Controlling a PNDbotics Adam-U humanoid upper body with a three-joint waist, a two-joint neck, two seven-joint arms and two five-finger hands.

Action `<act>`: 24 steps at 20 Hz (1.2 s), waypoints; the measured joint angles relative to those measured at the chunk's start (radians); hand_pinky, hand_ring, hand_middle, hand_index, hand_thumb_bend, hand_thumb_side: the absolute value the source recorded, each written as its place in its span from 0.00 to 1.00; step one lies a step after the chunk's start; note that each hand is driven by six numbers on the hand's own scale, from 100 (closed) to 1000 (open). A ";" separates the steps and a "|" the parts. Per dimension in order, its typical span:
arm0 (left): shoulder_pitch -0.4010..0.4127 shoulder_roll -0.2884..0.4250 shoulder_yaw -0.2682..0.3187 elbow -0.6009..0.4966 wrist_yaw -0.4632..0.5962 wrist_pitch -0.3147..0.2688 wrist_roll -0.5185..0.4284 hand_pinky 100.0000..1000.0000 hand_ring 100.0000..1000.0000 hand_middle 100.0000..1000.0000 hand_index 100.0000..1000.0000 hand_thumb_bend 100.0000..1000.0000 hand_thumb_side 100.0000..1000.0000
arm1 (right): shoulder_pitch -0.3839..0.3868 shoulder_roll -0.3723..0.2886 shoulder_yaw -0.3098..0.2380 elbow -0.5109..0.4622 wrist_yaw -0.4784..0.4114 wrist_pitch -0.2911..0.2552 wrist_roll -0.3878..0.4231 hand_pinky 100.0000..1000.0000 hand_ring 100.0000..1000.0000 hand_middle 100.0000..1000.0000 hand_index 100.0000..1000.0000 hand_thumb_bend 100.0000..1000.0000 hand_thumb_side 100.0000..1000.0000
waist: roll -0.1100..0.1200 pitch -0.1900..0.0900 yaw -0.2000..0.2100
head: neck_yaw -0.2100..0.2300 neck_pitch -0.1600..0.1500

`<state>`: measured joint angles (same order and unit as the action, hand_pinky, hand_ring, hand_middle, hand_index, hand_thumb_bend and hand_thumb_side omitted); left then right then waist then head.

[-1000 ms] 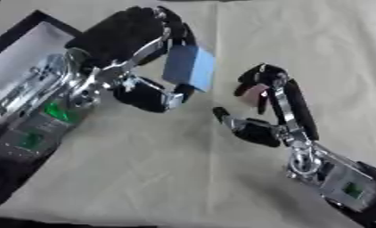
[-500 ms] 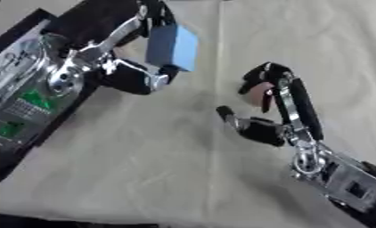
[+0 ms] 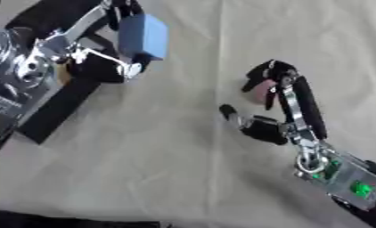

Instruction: Pick up the objects with one hand, pass them to the other hand, and then place them into the box on the other side of the table.

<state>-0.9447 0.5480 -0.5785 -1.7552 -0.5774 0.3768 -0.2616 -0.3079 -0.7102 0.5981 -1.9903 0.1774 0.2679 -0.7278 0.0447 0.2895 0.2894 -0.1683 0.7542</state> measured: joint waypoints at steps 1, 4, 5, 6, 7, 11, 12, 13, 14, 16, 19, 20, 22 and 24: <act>0.006 0.007 0.005 0.000 0.004 0.003 0.003 0.74 0.50 0.30 0.34 0.00 0.06 | 0.000 0.000 0.000 0.000 0.002 -0.001 -0.001 0.13 0.56 0.53 0.41 0.54 0.00 | 0.000 0.000 0.000 | 0.003 0.000; 0.021 0.022 0.021 0.001 0.014 0.014 0.016 0.74 0.50 0.30 0.34 0.00 0.05 | 0.001 -0.001 0.000 0.000 0.003 -0.002 -0.002 0.13 0.56 0.53 0.41 0.54 0.00 | 0.000 0.000 0.000 | 0.012 0.000; 0.024 0.027 0.028 0.001 0.017 0.018 0.021 0.74 0.50 0.30 0.34 0.00 0.05 | 0.001 -0.001 0.000 0.000 0.004 -0.003 -0.003 0.13 0.56 0.53 0.41 0.54 0.00 | 0.000 0.000 0.000 | 0.015 -0.001; 0.028 0.033 0.034 0.002 0.019 0.021 0.027 0.74 0.49 0.30 0.34 0.00 0.05 | 0.001 -0.001 0.000 0.000 0.004 -0.003 -0.003 0.13 0.56 0.53 0.41 0.54 0.00 | 0.000 0.000 0.000 | 0.018 -0.001; 0.032 0.039 0.041 0.004 0.022 0.024 0.033 0.74 0.49 0.30 0.34 0.00 0.05 | 0.001 -0.001 -0.001 0.000 0.004 -0.004 -0.004 0.13 0.56 0.53 0.41 0.54 0.00 | 0.000 0.000 0.000 | 0.020 -0.001; 0.050 0.065 0.064 0.007 0.030 0.032 0.054 0.74 0.49 0.30 0.34 0.00 0.04 | 0.002 -0.002 -0.003 0.000 0.005 -0.005 -0.005 0.13 0.56 0.53 0.41 0.54 0.00 | 0.000 0.000 -0.001 | 0.030 -0.009; 0.056 0.072 0.070 0.007 0.031 0.034 0.059 0.74 0.49 0.30 0.34 0.00 0.04 | 0.004 -0.003 -0.004 0.000 0.006 -0.006 -0.006 0.13 0.56 0.53 0.41 0.54 0.00 | 0.000 0.000 -0.001 | 0.034 -0.010; 0.061 0.079 0.074 0.007 0.032 0.036 0.064 0.74 0.49 0.30 0.34 0.00 0.04 | 0.005 -0.004 -0.006 0.000 0.007 -0.007 -0.008 0.13 0.56 0.53 0.41 0.54 0.00 | 0.000 0.000 -0.001 | 0.036 -0.010; 0.067 0.086 0.078 0.007 0.033 0.037 0.069 0.73 0.50 0.30 0.34 0.00 0.03 | 0.005 -0.006 -0.006 0.000 0.007 -0.008 -0.008 0.13 0.56 0.53 0.41 0.54 0.00 | 0.000 0.000 -0.001 | 0.039 -0.012; 0.077 0.103 0.087 0.007 0.035 0.039 0.078 0.73 0.50 0.28 0.34 0.00 0.02 | 0.005 -0.008 -0.006 0.000 0.009 -0.010 -0.010 0.13 0.56 0.53 0.41 0.54 0.00 | 0.000 0.000 -0.003 | 0.046 -0.017; 0.090 0.129 0.099 0.006 0.035 0.041 0.092 0.73 0.50 0.28 0.33 0.00 0.02 | 0.006 -0.008 -0.006 0.000 0.012 -0.010 -0.012 0.13 0.55 0.53 0.41 0.54 0.00 | 0.000 0.000 -0.004 | 0.058 -0.019; 0.095 0.137 0.103 0.006 0.035 0.042 0.095 0.72 0.50 0.28 0.32 0.00 0.01 | 0.007 -0.008 -0.006 0.000 0.012 -0.010 -0.013 0.13 0.55 0.53 0.41 0.54 0.00 | 0.000 0.000 -0.005 | 0.063 -0.019; 0.104 0.151 0.109 0.006 0.035 0.043 0.101 0.72 0.50 0.28 0.30 0.00 0.01 | 0.008 -0.008 -0.006 0.000 0.012 -0.010 -0.015 0.13 0.55 0.53 0.41 0.54 0.00 | 0.000 0.000 -0.006 | 0.071 -0.023; 0.116 0.164 0.115 0.006 0.035 0.045 0.106 0.72 0.50 0.28 0.30 0.00 0.01 | 0.008 -0.008 -0.006 0.000 0.012 -0.010 -0.016 0.13 0.55 0.53 0.41 0.54 0.00 | 0.000 0.000 -0.007 | 0.079 -0.027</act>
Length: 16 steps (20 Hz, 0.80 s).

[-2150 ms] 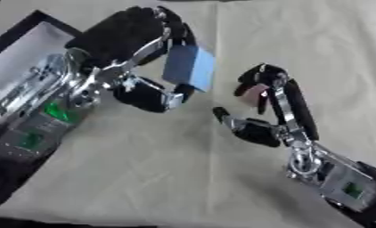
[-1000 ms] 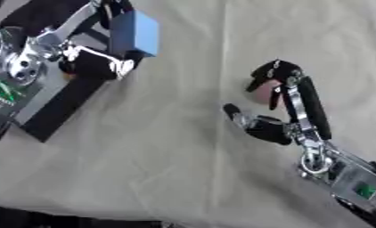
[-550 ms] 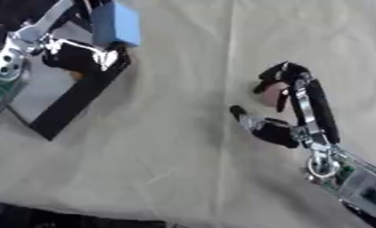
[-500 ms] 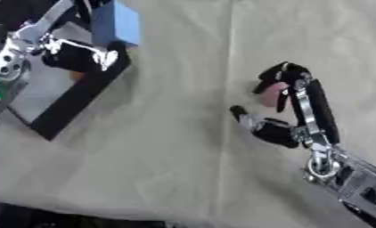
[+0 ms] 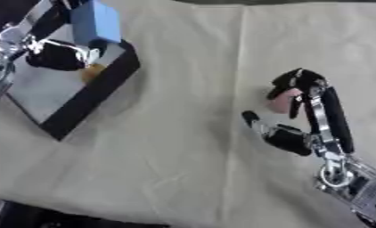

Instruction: Pick up the objects with one hand, pass them to the other hand, and then place them into the box on the other side of the table.

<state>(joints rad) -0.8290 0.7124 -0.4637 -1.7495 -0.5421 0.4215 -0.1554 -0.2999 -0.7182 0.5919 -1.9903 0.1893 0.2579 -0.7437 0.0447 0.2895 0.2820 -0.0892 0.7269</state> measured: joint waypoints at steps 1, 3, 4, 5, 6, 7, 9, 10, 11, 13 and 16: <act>0.007 0.005 0.004 0.000 0.000 0.001 0.002 0.72 0.50 0.29 0.30 0.00 0.01 | 0.000 0.000 0.000 0.000 0.000 0.000 -0.001 0.13 0.55 0.53 0.41 0.54 0.00 | 0.000 0.000 -0.001 | 0.002 0.000; 0.020 0.017 0.011 0.001 -0.001 0.003 0.008 0.72 0.50 0.29 0.31 0.00 0.01 | 0.000 0.000 0.000 0.000 0.000 -0.002 -0.004 0.13 0.55 0.53 0.41 0.54 0.00 | 0.000 0.000 -0.002 | 0.009 -0.001; 0.025 0.021 0.014 0.004 -0.003 0.005 0.011 0.72 0.50 0.29 0.31 0.00 0.01 | 0.000 0.000 0.000 0.000 0.000 -0.002 -0.005 0.13 0.55 0.53 0.41 0.54 0.00 | 0.000 0.000 -0.003 | 0.011 -0.002; 0.029 0.025 0.017 0.009 -0.006 0.006 0.014 0.72 0.51 0.29 0.31 0.00 0.01 | 0.000 0.000 0.000 0.000 0.000 -0.003 -0.005 0.13 0.55 0.53 0.41 0.54 0.00 | 0.000 0.000 -0.004 | 0.015 -0.004; 0.032 0.026 0.018 0.018 -0.008 0.007 0.018 0.72 0.51 0.29 0.31 0.00 0.01 | 0.000 0.000 0.000 0.000 0.000 -0.003 -0.005 0.13 0.55 0.53 0.41 0.54 0.00 | 0.000 0.000 -0.005 | 0.018 -0.004; 0.035 0.026 0.020 0.027 -0.011 0.007 0.020 0.72 0.51 0.29 0.31 0.00 0.01 | 0.000 0.000 0.000 0.000 0.000 -0.004 -0.005 0.13 0.55 0.53 0.41 0.54 0.00 | 0.000 0.000 -0.007 | 0.021 -0.004; 0.039 0.026 0.023 0.049 -0.018 0.008 0.025 0.72 0.51 0.30 0.32 0.00 0.01 | 0.000 0.000 0.000 0.000 0.000 -0.006 -0.007 0.13 0.55 0.53 0.41 0.54 0.00 | 0.000 0.000 -0.009 | 0.027 -0.005; 0.041 0.026 0.023 0.061 -0.023 0.007 0.028 0.72 0.51 0.30 0.32 0.00 0.01 | 0.000 0.000 0.000 0.000 0.000 -0.006 -0.007 0.13 0.55 0.53 0.41 0.54 0.00 | 0.000 0.000 -0.010 | 0.028 -0.005; 0.043 0.026 0.023 0.073 -0.028 0.005 0.030 0.72 0.51 0.30 0.32 0.00 0.01 | 0.000 0.000 0.000 0.000 0.000 -0.006 -0.007 0.13 0.55 0.53 0.41 0.54 0.00 | 0.000 0.000 -0.011 | 0.031 -0.005; 0.046 0.026 0.023 0.101 -0.042 0.001 0.035 0.71 0.51 0.31 0.33 0.01 0.01 | 0.000 0.000 0.000 0.000 0.000 -0.007 -0.008 0.13 0.55 0.53 0.41 0.54 0.00 | 0.000 0.000 -0.013 | 0.033 -0.005; 0.046 0.024 0.024 0.147 -0.064 -0.005 0.045 0.71 0.52 0.32 0.34 0.03 0.01 | 0.000 0.000 0.000 0.000 0.000 -0.007 -0.008 0.13 0.55 0.53 0.41 0.54 0.00 | 0.000 0.000 -0.015 | 0.036 -0.005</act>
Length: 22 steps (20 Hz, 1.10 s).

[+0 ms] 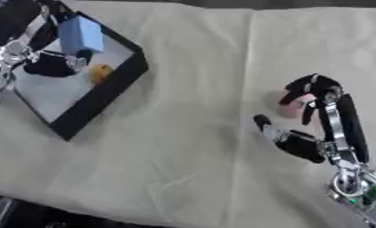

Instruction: Pick up the objects with one hand, pass them to the other hand, and then place them into the box on the other side of the table.

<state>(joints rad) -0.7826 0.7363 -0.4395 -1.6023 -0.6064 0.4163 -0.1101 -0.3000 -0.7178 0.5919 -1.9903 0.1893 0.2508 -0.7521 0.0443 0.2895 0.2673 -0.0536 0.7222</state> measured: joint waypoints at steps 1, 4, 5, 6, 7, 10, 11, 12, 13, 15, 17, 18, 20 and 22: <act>0.000 -0.002 0.001 0.016 -0.007 -0.004 0.004 0.71 0.52 0.33 0.35 0.04 0.01 | 0.000 0.000 0.000 0.000 0.000 0.000 0.000 0.13 0.55 0.53 0.41 0.54 0.00 | 0.000 0.000 0.000 | 0.000 0.000; 0.000 -0.011 0.005 0.056 -0.023 -0.014 0.013 0.71 0.53 0.35 0.39 0.12 0.01 | 0.000 0.000 0.000 0.000 0.000 -0.001 -0.001 0.13 0.55 0.53 0.41 0.54 0.00 | 0.000 0.000 0.000 | 0.003 0.000; 0.000 -0.014 0.005 0.066 -0.029 -0.017 0.015 0.71 0.53 0.37 0.41 0.15 0.02 | 0.000 0.000 0.000 0.000 0.000 -0.001 -0.001 0.13 0.55 0.53 0.41 0.54 0.00 | 0.000 0.000 0.000 | 0.003 0.000; 0.000 -0.017 0.005 0.074 -0.036 -0.020 0.017 0.71 0.54 0.39 0.43 0.20 0.01 | 0.000 0.000 0.000 0.000 0.000 -0.001 -0.001 0.13 0.56 0.53 0.41 0.54 0.00 | 0.000 0.000 0.000 | 0.004 0.000; 0.000 -0.017 0.005 0.081 -0.042 -0.023 0.018 0.72 0.54 0.41 0.46 0.23 0.01 | 0.000 0.000 0.000 0.000 0.000 -0.001 0.000 0.13 0.56 0.53 0.41 0.54 0.00 | 0.000 0.000 -0.001 | 0.005 0.000; 0.000 -0.018 0.005 0.095 -0.062 -0.029 0.022 0.74 0.59 0.47 0.55 0.34 0.02 | 0.000 0.000 0.000 0.000 0.001 -0.002 0.001 0.14 0.56 0.53 0.41 0.54 0.00 | 0.000 0.000 -0.001 | 0.007 0.000; 0.000 -0.018 0.005 0.100 -0.069 -0.031 0.020 0.75 0.62 0.50 0.59 0.38 0.03 | 0.000 0.000 0.000 0.000 0.001 -0.003 0.001 0.14 0.56 0.53 0.41 0.54 0.00 | 0.000 0.000 -0.001 | 0.008 0.000; 0.000 -0.018 0.005 0.104 -0.077 -0.034 0.017 0.75 0.64 0.52 0.61 0.40 0.03 | 0.001 0.000 0.000 0.000 0.001 -0.003 0.001 0.14 0.56 0.53 0.41 0.54 0.00 | 0.000 0.000 -0.001 | 0.008 0.000; 0.000 -0.019 0.005 0.109 -0.086 -0.038 0.013 0.77 0.68 0.57 0.67 0.42 0.05 | 0.001 0.000 0.000 0.000 0.001 -0.004 0.002 0.14 0.56 0.53 0.41 0.54 0.00 | 0.000 0.000 -0.001 | 0.008 0.000; 0.000 -0.024 0.005 0.119 -0.107 -0.044 -0.001 0.80 0.75 0.65 0.73 0.44 0.06 | 0.001 0.000 0.000 0.000 0.001 -0.006 0.002 0.14 0.56 0.53 0.41 0.54 0.00 | 0.000 0.000 -0.001 | 0.008 0.000; 0.000 -0.026 0.005 0.126 -0.128 -0.049 -0.021 0.80 0.75 0.66 0.75 0.48 0.13 | 0.001 0.000 0.000 0.000 0.003 -0.006 0.001 0.14 0.56 0.53 0.41 0.54 0.00 | 0.000 0.000 -0.001 | 0.008 0.000; 0.000 -0.026 0.005 0.128 -0.138 -0.053 -0.031 0.79 0.76 0.66 0.77 0.53 0.21 | 0.002 0.000 0.000 0.000 0.004 -0.006 0.001 0.14 0.56 0.53 0.41 0.54 0.00 | 0.000 0.000 -0.001 | 0.008 0.000; 0.000 -0.026 0.005 0.131 -0.161 -0.064 -0.044 0.80 0.76 0.67 0.77 0.53 0.28 | 0.002 0.000 0.000 0.000 0.004 -0.007 0.001 0.14 0.56 0.53 0.41 0.54 0.00 | 0.000 0.000 -0.001 | 0.008 0.001; 0.000 -0.026 0.006 0.131 -0.178 -0.073 -0.053 0.80 0.76 0.67 0.78 0.53 0.29 | 0.002 0.000 0.000 0.000 0.004 -0.008 0.000 0.14 0.56 0.53 0.41 0.54 0.00 | 0.000 0.000 -0.001 | 0.007 0.001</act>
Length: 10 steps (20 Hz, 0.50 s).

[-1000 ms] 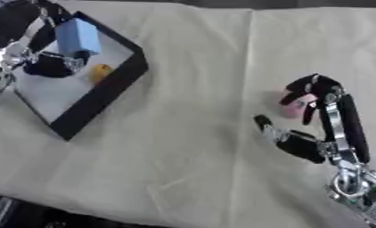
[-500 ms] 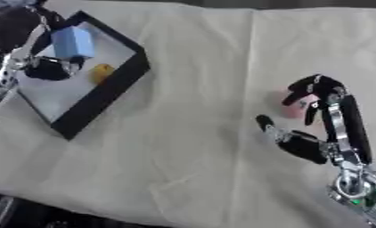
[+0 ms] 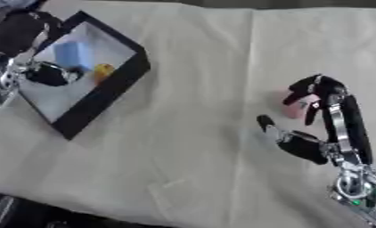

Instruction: Pick up the objects with one hand, pass them to the other hand, and then place them into the box on the other side of the table.

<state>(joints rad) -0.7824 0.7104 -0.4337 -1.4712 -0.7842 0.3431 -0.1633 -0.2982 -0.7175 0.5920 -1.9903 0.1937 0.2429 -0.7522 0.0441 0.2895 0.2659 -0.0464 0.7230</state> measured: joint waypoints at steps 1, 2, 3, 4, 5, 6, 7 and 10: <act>0.000 0.000 0.001 0.000 -0.004 -0.003 -0.003 0.80 0.76 0.67 0.78 0.53 0.29 | 0.000 0.000 0.000 0.000 0.000 -0.001 0.000 0.14 0.56 0.53 0.41 0.54 0.00 | 0.000 0.000 0.000 | 0.000 0.000; 0.000 0.000 0.004 0.000 -0.006 -0.005 -0.005 0.80 0.76 0.67 0.78 0.52 0.27 | 0.000 0.000 0.000 0.000 0.000 -0.001 0.000 0.14 0.56 0.53 0.41 0.54 0.00 | 0.000 0.000 0.000 | -0.001 0.000; 0.000 0.000 0.006 0.000 -0.007 -0.006 -0.006 0.80 0.76 0.67 0.78 0.50 0.25 | 0.000 0.000 0.000 0.000 0.000 -0.002 -0.001 0.14 0.56 0.53 0.41 0.54 0.00 | 0.000 0.000 0.000 | -0.001 0.000; 0.000 0.000 0.006 0.000 -0.007 -0.006 -0.006 0.80 0.75 0.66 0.77 0.48 0.21 | 0.000 0.000 0.000 0.000 0.001 -0.002 -0.001 0.14 0.56 0.53 0.41 0.54 0.00 | 0.000 0.000 0.000 | -0.003 0.000; 0.000 0.000 0.009 0.000 -0.006 -0.005 -0.005 0.80 0.75 0.65 0.76 0.45 0.14 | 0.001 0.000 0.000 0.000 0.001 -0.003 -0.001 0.14 0.56 0.53 0.41 0.54 0.00 | 0.000 0.000 0.000 | -0.005 0.000; 0.000 -0.001 0.013 -0.003 -0.004 -0.003 -0.002 0.78 0.72 0.63 0.73 0.40 0.02 | 0.001 0.000 0.000 0.000 0.001 -0.004 -0.002 0.14 0.56 0.53 0.41 0.54 0.00 | 0.000 0.000 0.000 | -0.009 0.001; 0.000 -0.001 0.015 -0.010 0.000 -0.005 0.006 0.78 0.72 0.63 0.73 0.40 0.02 | 0.003 0.000 -0.001 0.000 0.003 -0.005 -0.002 0.14 0.56 0.53 0.41 0.54 0.00 | 0.000 0.000 0.000 | -0.013 0.001; 0.000 -0.001 0.024 -0.053 0.021 -0.026 0.053 0.78 0.68 0.61 0.71 0.23 0.00 | 0.009 0.000 -0.003 0.000 0.005 -0.006 -0.004 0.14 0.56 0.53 0.42 0.54 0.00 | 0.000 0.000 -0.001 | -0.036 0.006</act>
<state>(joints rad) -0.7820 0.7091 -0.4102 -1.5245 -0.7630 0.3167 -0.1101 -0.2894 -0.7175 0.5888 -1.9903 0.1984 0.2366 -0.7562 0.0441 0.2895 0.2650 -0.0829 0.7286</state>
